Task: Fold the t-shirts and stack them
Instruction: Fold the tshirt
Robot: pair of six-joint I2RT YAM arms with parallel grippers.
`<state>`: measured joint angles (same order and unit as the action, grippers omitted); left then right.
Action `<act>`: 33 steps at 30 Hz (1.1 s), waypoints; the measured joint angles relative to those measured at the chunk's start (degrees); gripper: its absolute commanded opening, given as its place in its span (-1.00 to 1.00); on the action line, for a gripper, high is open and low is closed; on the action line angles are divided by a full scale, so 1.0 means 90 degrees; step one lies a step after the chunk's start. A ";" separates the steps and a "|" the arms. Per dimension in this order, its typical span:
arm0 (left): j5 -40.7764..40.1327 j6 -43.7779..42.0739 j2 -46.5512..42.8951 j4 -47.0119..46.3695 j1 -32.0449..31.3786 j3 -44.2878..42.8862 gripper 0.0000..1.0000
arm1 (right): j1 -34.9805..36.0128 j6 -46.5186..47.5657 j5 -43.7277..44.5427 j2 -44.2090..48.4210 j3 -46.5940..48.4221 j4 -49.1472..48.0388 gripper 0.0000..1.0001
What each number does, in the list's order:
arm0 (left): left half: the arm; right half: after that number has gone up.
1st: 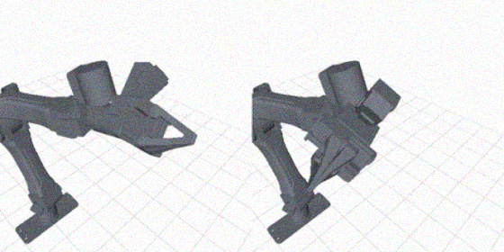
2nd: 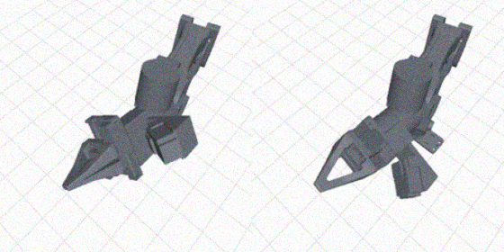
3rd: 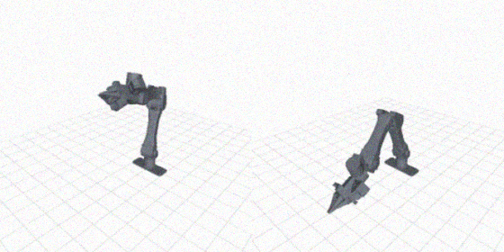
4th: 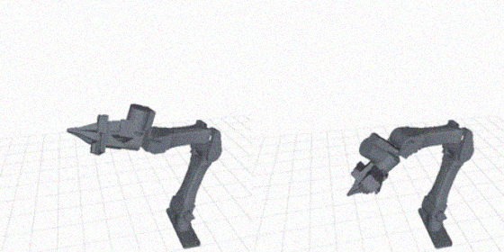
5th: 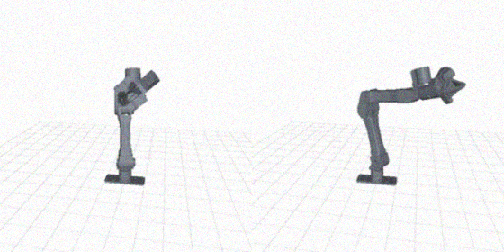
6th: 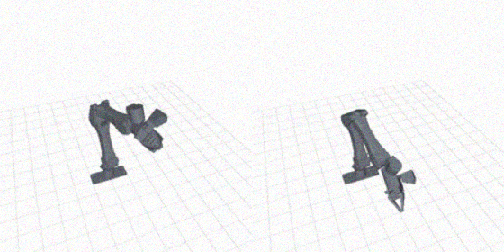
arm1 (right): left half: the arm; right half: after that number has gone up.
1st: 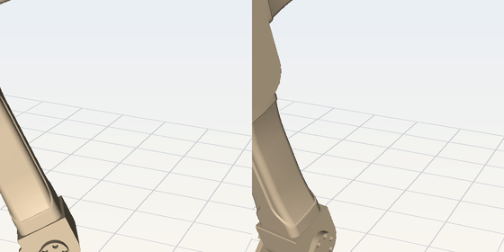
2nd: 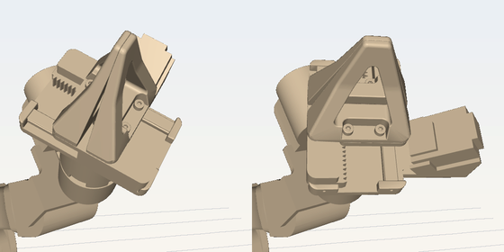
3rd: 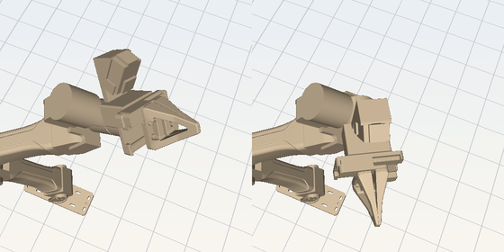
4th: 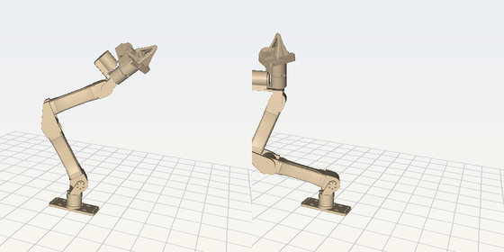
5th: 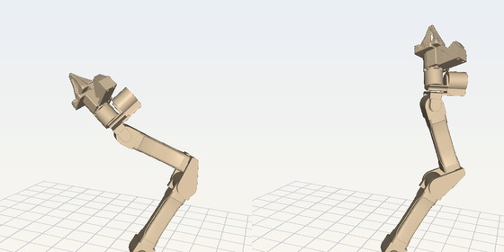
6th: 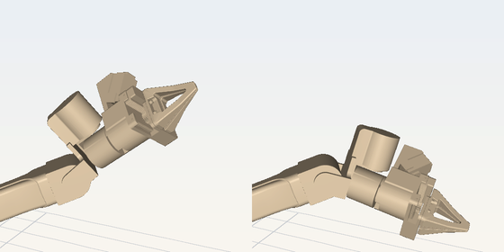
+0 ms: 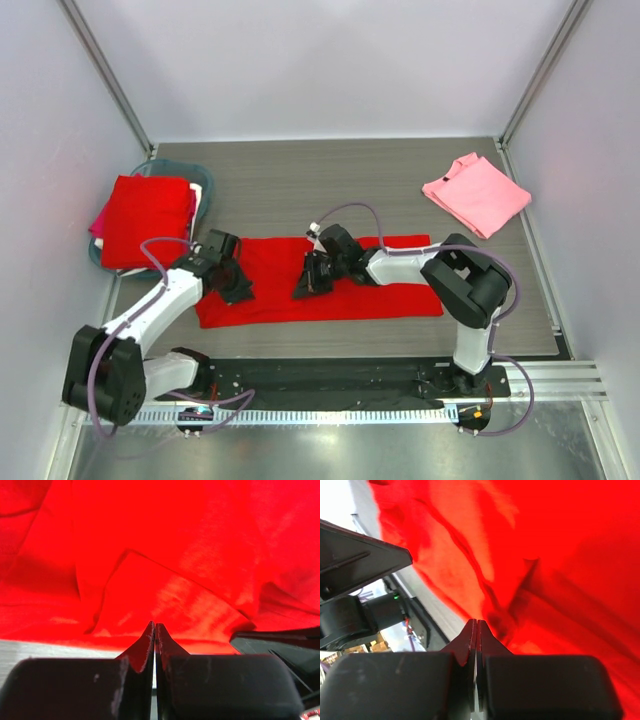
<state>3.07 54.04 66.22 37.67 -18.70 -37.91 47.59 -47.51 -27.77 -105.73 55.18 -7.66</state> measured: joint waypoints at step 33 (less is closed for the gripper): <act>-0.0903 -0.0223 -0.0882 0.0342 -0.0066 -0.0355 -0.99 | -0.0423 0.0923 0.2081 0.1863 -0.0287 0.2511 -0.98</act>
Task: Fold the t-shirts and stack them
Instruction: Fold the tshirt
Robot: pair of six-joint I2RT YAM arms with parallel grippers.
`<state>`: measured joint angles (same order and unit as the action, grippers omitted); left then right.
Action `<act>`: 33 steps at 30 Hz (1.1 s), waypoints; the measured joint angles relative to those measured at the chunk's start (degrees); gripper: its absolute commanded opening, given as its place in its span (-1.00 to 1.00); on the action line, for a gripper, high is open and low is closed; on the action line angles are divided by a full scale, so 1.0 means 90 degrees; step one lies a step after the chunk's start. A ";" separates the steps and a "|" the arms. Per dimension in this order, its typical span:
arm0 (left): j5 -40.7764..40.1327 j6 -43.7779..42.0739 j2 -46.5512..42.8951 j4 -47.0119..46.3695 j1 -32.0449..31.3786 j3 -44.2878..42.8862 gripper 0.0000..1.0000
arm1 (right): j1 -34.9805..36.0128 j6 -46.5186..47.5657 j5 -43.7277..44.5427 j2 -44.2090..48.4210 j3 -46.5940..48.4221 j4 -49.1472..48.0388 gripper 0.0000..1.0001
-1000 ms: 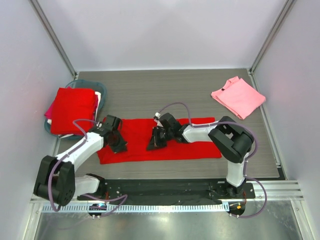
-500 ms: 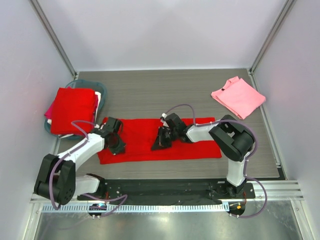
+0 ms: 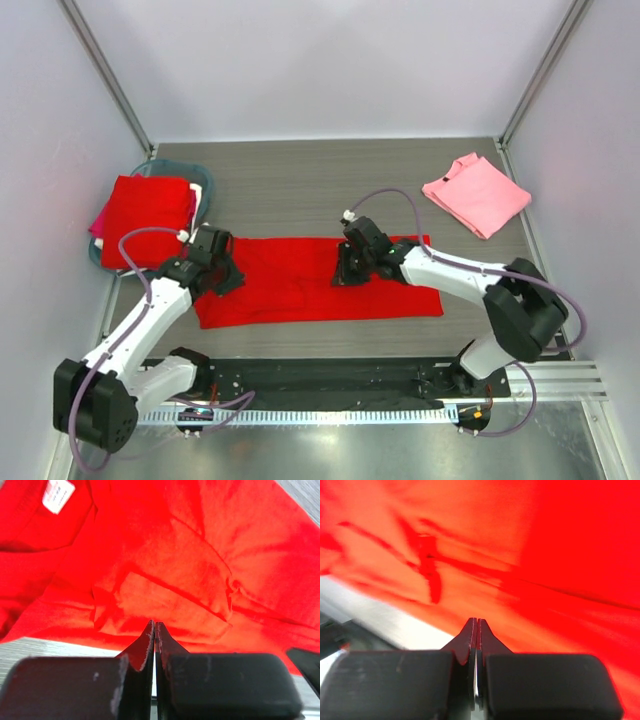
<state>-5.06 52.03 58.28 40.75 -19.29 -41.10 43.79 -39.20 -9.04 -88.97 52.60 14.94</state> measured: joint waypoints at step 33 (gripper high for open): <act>-0.1375 -0.0109 0.5654 0.0202 0.0056 -0.3636 -0.99 | -0.0780 -0.0738 0.3376 0.1110 -0.1430 0.2793 -0.98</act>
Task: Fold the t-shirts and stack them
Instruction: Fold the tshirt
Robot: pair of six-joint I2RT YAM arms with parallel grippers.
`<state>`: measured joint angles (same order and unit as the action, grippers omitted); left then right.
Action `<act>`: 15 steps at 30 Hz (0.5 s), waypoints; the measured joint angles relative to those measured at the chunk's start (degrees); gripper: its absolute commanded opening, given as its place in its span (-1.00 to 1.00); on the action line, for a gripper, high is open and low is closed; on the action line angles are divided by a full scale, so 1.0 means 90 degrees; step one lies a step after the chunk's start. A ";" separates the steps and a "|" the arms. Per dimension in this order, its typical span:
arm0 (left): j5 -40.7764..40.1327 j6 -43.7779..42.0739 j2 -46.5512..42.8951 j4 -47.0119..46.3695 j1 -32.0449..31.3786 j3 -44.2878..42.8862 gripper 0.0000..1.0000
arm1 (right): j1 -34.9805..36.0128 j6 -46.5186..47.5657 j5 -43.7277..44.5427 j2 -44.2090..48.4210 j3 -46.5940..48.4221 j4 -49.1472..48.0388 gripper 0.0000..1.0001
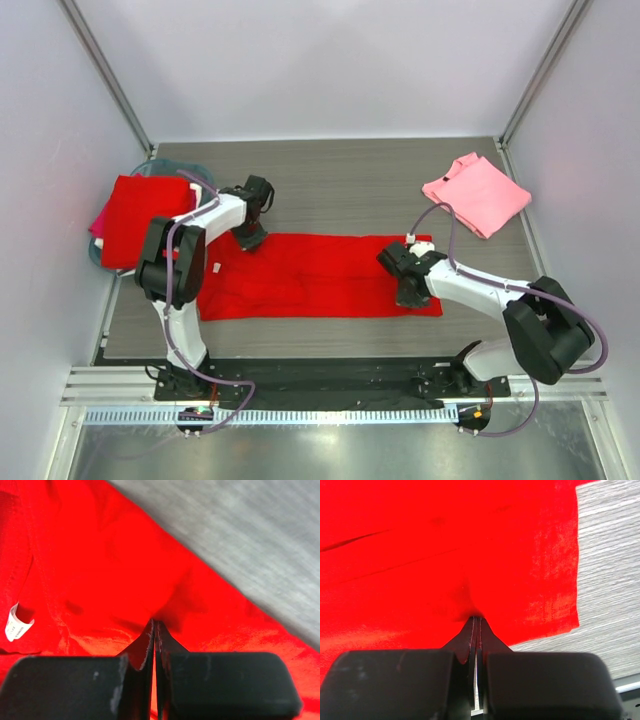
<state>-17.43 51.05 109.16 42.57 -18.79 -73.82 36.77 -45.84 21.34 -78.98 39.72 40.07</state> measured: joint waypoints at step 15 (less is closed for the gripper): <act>0.0396 -0.0386 0.1974 0.0464 0.0015 -0.2992 -1.00 | 0.1836 -0.0867 0.0146 -0.0432 0.0325 -0.0121 -0.98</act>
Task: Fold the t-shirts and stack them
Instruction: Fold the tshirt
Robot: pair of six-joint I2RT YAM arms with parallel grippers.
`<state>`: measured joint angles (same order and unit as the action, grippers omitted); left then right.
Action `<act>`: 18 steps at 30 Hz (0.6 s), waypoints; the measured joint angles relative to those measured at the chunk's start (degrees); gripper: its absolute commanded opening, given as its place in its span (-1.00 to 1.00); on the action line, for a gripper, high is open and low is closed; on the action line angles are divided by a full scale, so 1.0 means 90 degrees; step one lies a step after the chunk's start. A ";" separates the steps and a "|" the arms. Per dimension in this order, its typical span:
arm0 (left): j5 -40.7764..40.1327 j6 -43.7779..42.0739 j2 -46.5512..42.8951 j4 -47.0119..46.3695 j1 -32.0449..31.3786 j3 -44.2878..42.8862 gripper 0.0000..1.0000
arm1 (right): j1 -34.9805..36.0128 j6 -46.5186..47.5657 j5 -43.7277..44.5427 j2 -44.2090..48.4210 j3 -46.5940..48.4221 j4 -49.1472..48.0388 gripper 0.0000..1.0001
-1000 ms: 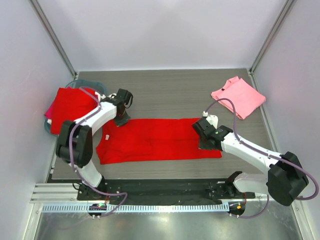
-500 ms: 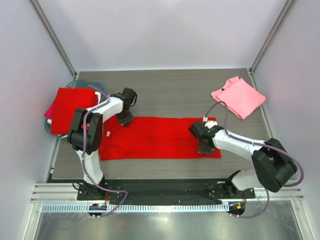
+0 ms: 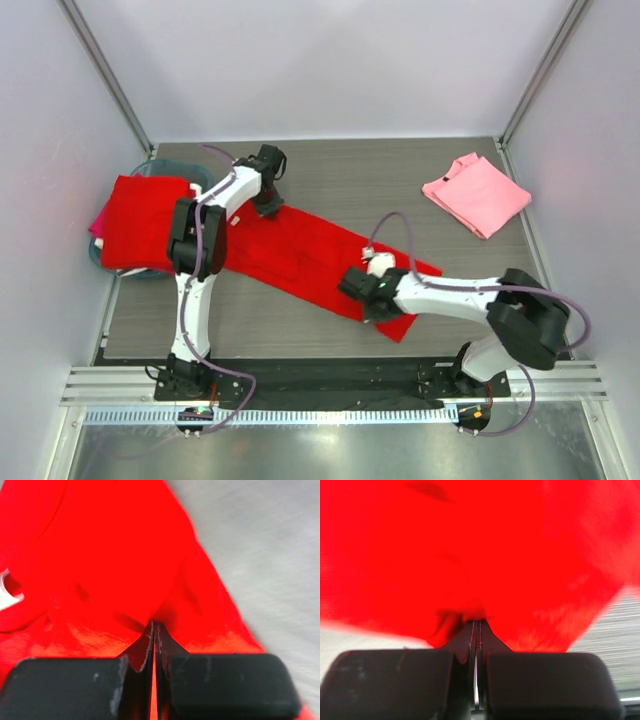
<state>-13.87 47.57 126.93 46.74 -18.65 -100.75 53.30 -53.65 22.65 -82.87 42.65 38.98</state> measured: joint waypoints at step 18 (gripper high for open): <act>0.2878 0.0607 0.3208 -0.2191 -0.0925 -0.4398 -0.99 | 0.2176 -0.0255 -0.1163 -0.1673 0.2776 -0.1321 -0.61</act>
<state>12.03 53.04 155.81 27.03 -26.98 -140.33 72.88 -55.94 12.19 -97.93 67.64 27.09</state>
